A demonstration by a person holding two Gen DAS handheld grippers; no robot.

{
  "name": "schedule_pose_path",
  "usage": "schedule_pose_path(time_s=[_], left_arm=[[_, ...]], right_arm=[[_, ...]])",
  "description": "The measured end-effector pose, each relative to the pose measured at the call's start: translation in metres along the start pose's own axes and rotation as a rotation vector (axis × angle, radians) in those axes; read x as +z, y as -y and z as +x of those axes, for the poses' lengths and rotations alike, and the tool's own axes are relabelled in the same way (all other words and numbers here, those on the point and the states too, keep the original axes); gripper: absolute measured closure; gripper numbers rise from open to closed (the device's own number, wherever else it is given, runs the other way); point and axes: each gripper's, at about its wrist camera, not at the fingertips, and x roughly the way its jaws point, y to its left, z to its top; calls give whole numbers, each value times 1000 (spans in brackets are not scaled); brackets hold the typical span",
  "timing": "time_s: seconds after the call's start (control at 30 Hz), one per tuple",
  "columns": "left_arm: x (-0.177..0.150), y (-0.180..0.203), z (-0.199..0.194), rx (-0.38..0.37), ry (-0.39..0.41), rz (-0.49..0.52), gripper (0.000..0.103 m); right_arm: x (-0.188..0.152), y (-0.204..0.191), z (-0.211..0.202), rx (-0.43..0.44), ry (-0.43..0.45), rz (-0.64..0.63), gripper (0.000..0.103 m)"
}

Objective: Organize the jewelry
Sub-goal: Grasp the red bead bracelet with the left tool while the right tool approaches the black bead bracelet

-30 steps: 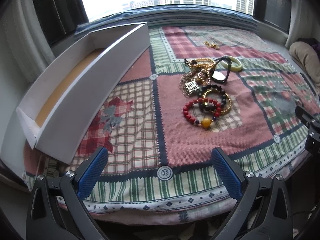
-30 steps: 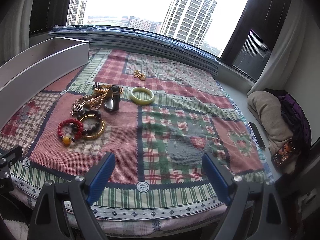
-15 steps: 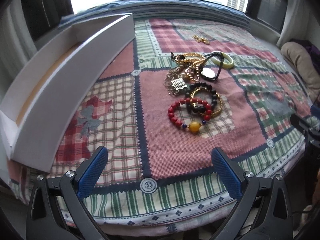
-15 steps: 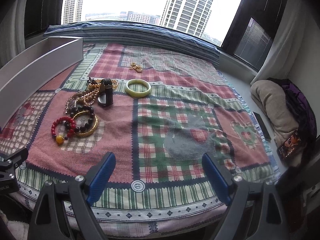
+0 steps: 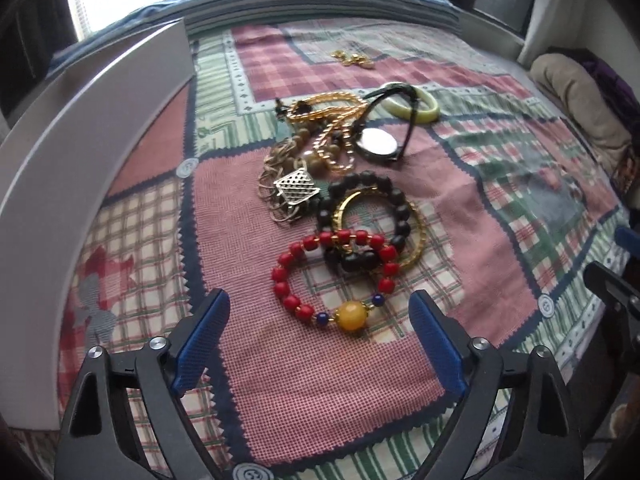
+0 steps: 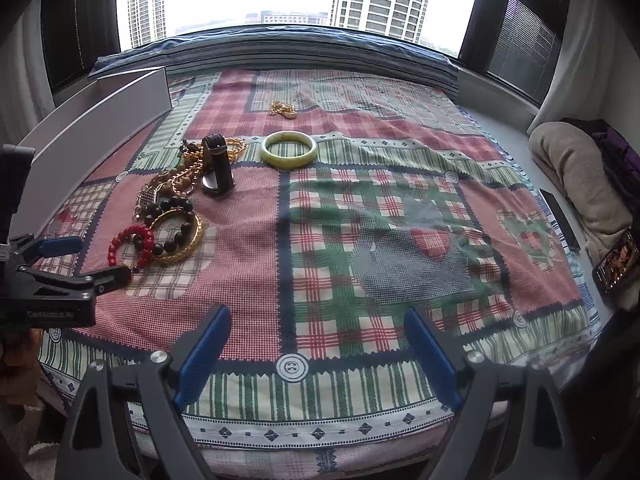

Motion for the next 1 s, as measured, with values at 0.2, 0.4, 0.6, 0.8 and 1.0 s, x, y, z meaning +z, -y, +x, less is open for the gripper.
schedule_pose_path(time_s=[0.2, 0.4, 0.6, 0.8, 1.0], left_arm=[[0, 19, 13, -29, -11, 144, 21], [0, 19, 24, -38, -53, 170, 89], [-4, -12, -1, -103, -52, -25, 90], [-8, -64, -48, -201, 8, -259, 90], [-17, -103, -84, -164, 68, -378, 90]], right_arm=[[-3, 4, 15, 13, -39, 19, 13], [-2, 2, 10, 24, -20, 16, 13], [0, 9, 8, 26, -17, 41, 13], [-1, 4, 10, 101, -43, 55, 13], [13, -23, 10, 286, -38, 1, 13]])
